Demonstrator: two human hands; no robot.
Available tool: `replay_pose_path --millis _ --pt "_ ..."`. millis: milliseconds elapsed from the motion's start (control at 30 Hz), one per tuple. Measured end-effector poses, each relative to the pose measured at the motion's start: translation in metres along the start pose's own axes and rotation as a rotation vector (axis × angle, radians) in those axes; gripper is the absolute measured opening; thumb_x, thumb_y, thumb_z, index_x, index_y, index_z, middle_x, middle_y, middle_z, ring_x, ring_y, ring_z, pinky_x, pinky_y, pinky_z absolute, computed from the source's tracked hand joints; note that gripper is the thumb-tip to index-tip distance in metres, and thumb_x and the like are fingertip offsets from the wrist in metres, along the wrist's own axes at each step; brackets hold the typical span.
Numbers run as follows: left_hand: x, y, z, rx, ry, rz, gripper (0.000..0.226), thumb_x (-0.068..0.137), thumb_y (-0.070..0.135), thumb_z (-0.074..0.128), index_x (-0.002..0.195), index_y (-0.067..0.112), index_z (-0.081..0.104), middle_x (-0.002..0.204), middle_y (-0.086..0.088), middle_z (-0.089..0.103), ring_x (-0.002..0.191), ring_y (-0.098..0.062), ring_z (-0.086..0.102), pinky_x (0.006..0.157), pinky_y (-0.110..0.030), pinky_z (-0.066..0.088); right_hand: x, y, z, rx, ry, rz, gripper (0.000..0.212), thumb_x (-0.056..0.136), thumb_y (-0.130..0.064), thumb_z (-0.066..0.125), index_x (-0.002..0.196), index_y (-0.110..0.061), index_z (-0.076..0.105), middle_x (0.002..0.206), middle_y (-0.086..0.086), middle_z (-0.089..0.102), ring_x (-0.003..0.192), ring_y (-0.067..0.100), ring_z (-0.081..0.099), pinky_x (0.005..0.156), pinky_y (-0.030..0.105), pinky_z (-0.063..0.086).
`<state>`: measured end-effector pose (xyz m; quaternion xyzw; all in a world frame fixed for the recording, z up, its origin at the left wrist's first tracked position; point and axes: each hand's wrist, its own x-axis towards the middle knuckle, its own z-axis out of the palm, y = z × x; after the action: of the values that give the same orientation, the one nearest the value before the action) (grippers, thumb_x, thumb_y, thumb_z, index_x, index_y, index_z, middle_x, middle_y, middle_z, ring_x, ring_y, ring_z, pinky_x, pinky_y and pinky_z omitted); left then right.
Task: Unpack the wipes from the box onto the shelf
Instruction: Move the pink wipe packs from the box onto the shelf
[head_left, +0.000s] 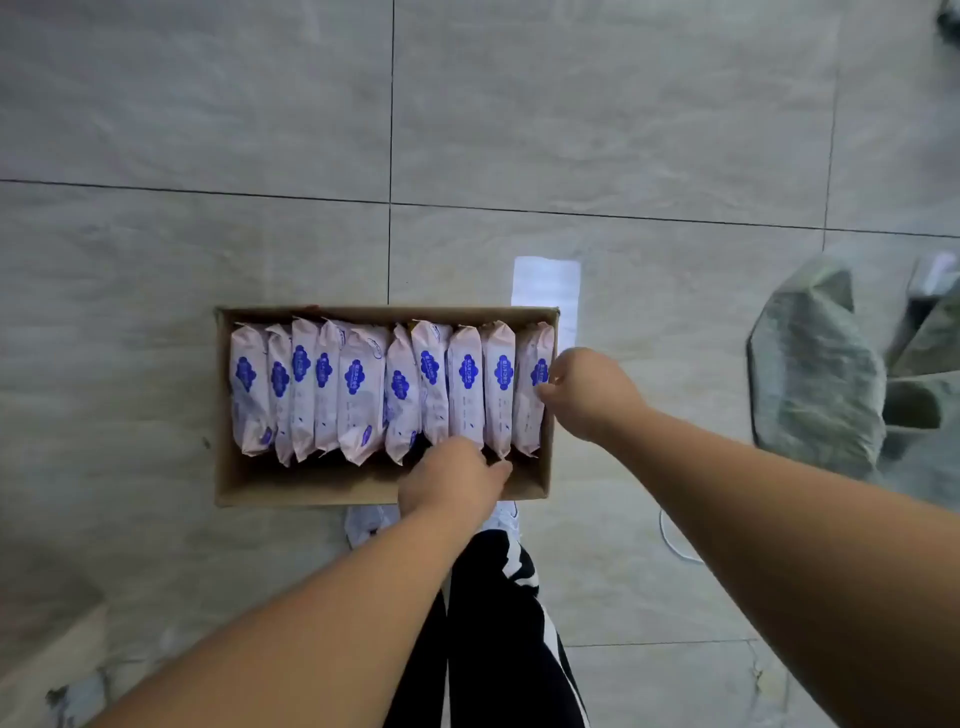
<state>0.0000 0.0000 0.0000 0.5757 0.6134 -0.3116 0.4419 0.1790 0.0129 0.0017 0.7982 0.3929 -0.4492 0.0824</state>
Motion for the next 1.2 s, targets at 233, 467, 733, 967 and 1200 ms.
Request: replay_pose_path --millis 233,467,733,967,1200 --pt "0.02 0.017 0.025 0.029 0.125 -0.047 0.049 0.082 0.066 0.066 0.099 0.021 0.068 0.1 -0.002 0.068 0.096 -0.031 0.066 0.07 -0.032 0.042 0.043 0.015 -0.013 -0.452 0.072 -0.475 0.046 0.09 -0.018 0.054 0.131 -0.037 0.05 0.126 0.001 0.055 0.119 0.029 0.05 0.086 0.043 0.054" --pt "0.036 0.003 0.033 -0.152 0.234 -0.045 0.032 0.092 0.045 0.064 0.075 0.018 0.064 0.086 -0.007 0.065 0.073 -0.029 0.061 0.053 -0.029 0.037 0.064 -0.003 -0.024 -0.552 0.098 -0.536 0.031 0.086 -0.033 0.068 0.117 -0.039 0.069 0.101 -0.003 0.046 0.109 0.025 0.047 0.08 0.036 0.047" --pt "0.028 -0.033 0.01 -0.428 0.301 0.096 0.033 0.096 0.037 0.058 0.071 0.015 0.057 0.068 -0.002 0.065 0.068 -0.027 0.059 0.059 -0.034 0.047 0.059 -0.016 -0.034 -0.445 0.021 -0.575 0.015 0.085 -0.031 0.072 0.097 -0.025 0.077 0.107 -0.007 0.064 0.106 0.024 0.051 0.088 0.04 0.048" --pt "0.005 -0.046 -0.058 -0.651 0.329 0.175 0.014 0.101 0.028 0.054 0.092 0.017 0.054 0.085 0.0 0.06 0.077 -0.02 0.054 0.065 -0.032 0.038 0.017 -0.034 -0.065 -0.14 -0.137 -0.405 0.014 0.09 -0.023 0.07 0.084 -0.013 0.063 0.072 -0.003 0.059 0.063 0.016 0.051 0.055 0.027 0.039" --pt "-0.054 -0.036 -0.169 -0.959 0.356 0.258 0.018 0.101 0.026 0.057 0.083 0.023 0.057 0.08 0.003 0.064 0.072 -0.014 0.055 0.069 -0.032 0.045 -0.049 -0.071 -0.131 0.291 -0.087 -0.377 0.031 0.091 -0.018 0.072 0.068 -0.013 0.052 0.061 -0.004 0.049 0.046 0.002 0.041 0.047 0.016 0.032"
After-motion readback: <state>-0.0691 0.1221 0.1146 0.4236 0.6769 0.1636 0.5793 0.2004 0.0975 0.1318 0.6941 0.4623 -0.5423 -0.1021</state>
